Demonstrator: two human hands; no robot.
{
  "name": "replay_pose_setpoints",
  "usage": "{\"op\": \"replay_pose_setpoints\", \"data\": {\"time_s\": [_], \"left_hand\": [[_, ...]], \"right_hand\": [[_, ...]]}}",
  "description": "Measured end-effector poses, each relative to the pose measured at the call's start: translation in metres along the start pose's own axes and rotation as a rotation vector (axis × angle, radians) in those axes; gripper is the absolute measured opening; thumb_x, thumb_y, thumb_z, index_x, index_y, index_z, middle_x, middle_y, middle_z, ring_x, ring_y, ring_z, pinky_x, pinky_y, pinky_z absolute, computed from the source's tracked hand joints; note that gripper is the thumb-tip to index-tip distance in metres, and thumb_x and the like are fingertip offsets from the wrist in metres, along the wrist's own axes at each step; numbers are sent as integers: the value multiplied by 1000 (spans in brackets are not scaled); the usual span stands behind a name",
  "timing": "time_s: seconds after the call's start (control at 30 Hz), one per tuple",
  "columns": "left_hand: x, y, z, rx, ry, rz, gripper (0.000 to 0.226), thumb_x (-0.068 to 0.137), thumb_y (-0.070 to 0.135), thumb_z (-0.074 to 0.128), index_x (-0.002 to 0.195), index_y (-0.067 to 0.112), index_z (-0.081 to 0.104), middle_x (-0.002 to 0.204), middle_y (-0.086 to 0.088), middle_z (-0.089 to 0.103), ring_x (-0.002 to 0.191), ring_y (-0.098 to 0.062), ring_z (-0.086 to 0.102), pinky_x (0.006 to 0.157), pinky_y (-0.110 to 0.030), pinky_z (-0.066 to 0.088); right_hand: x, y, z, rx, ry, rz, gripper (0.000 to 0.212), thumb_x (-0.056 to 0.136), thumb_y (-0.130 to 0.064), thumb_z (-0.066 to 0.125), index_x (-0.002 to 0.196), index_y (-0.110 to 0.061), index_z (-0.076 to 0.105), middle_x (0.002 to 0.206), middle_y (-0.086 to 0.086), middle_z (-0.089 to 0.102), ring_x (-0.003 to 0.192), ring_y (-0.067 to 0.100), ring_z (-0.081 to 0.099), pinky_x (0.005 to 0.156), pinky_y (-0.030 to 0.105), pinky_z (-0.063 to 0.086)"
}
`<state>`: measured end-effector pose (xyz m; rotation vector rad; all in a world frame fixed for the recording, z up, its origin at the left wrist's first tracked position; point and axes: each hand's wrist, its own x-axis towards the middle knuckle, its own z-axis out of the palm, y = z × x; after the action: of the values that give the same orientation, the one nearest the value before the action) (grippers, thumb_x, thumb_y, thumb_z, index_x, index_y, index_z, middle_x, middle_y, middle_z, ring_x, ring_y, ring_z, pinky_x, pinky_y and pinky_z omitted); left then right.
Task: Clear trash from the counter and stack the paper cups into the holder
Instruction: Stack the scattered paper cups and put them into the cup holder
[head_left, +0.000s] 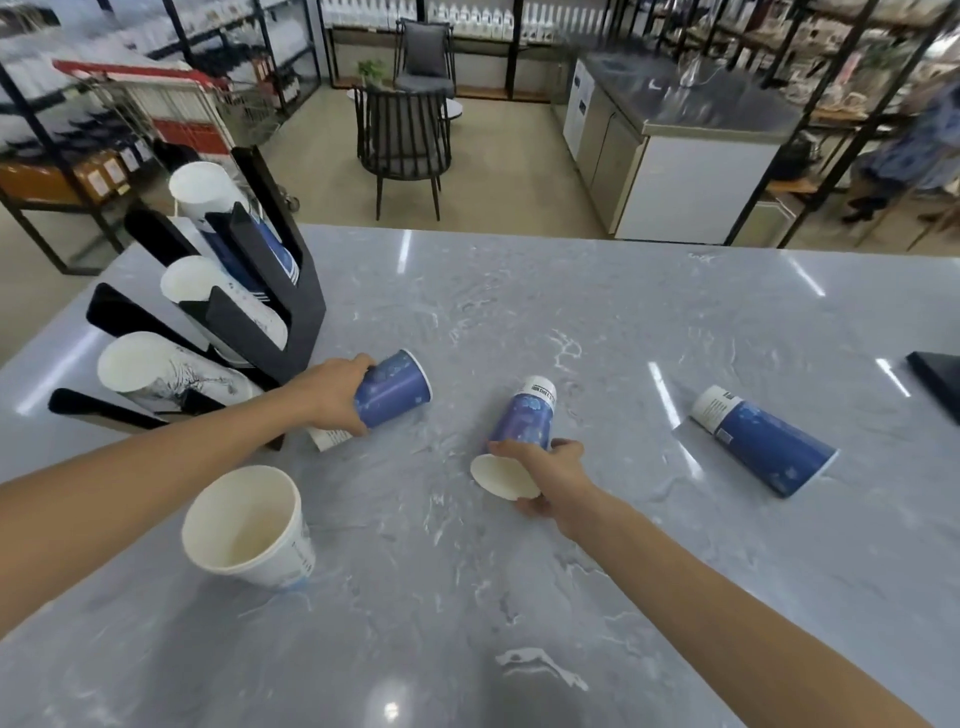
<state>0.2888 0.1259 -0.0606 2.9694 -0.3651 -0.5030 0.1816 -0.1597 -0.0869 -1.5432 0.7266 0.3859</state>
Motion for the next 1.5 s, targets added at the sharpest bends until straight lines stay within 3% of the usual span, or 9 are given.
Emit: {"op": "replay_pose_setpoints", "data": {"time_s": [0.1, 0.27, 0.43, 0.57, 0.8, 1.03, 1.2, 1.3, 1.5], "left_hand": [[-5, 1, -6, -21, 33, 57, 85, 64, 34, 84, 138, 21, 42, 119, -7, 58, 102, -25, 60, 83, -41, 55], [-20, 7, -18, 51, 161, 155, 87, 70, 31, 79, 145, 34, 37, 117, 0, 52, 102, -22, 60, 81, -41, 57], [-37, 14, -31, 96, 282, 264, 86, 74, 28, 78, 149, 38, 38, 120, 3, 53, 108, -19, 56, 84, -42, 56], [-51, 20, -39, 104, 429, 344, 83, 74, 31, 81, 147, 39, 42, 119, 3, 56, 106, -19, 57, 81, -40, 56], [-76, 39, -53, 157, 532, 508, 91, 70, 35, 89, 148, 40, 42, 124, 0, 60, 105, -18, 58, 83, -31, 54], [-100, 62, -58, 103, 502, 595, 90, 76, 41, 84, 152, 39, 36, 129, 3, 55, 112, -15, 53, 92, -34, 52], [-113, 75, -51, 70, 494, 617, 84, 77, 46, 81, 149, 24, 46, 133, 0, 57, 118, -18, 54, 96, -38, 52], [-116, 84, -50, 52, 493, 647, 82, 77, 45, 82, 148, 21, 48, 133, -1, 58, 119, -19, 54, 96, -38, 51], [-115, 100, -49, 72, 505, 671, 82, 74, 38, 86, 146, 18, 51, 131, -4, 60, 117, -24, 56, 96, -42, 50]], "right_hand": [[-4, 0, -11, -51, -37, -64, 71, 69, -37, 87, 123, -24, 42, 103, -2, 61, 76, 11, 65, 46, 22, 51], [-7, -14, -48, -124, -91, -300, 54, 73, -26, 87, 114, -34, 52, 115, 1, 64, 90, 15, 72, 84, 39, 63], [-21, -43, -89, -254, -268, -441, 58, 66, -29, 84, 116, -41, 59, 119, 3, 62, 92, 17, 75, 78, 33, 64], [-26, -58, -111, -340, -347, -514, 57, 72, -23, 85, 116, -48, 59, 123, 2, 59, 98, 17, 74, 73, 32, 63], [-42, -74, -120, -510, -369, -656, 69, 66, -44, 87, 119, -62, 46, 123, -17, 59, 106, 6, 66, 72, 15, 58], [-56, -77, -106, -507, -427, -814, 80, 62, -39, 90, 128, -50, 46, 116, -26, 62, 118, 2, 61, 85, 23, 59], [-58, -71, -95, -554, -439, -907, 84, 66, -28, 93, 133, -44, 44, 126, -15, 60, 118, 11, 64, 103, 32, 54], [-60, -68, -86, -573, -455, -945, 86, 65, -33, 93, 135, -42, 45, 131, -13, 59, 120, 12, 63, 107, 36, 52], [-60, -62, -81, -577, -499, -960, 92, 64, -33, 96, 143, -36, 49, 132, -21, 58, 124, 9, 62, 106, 28, 52]]}}
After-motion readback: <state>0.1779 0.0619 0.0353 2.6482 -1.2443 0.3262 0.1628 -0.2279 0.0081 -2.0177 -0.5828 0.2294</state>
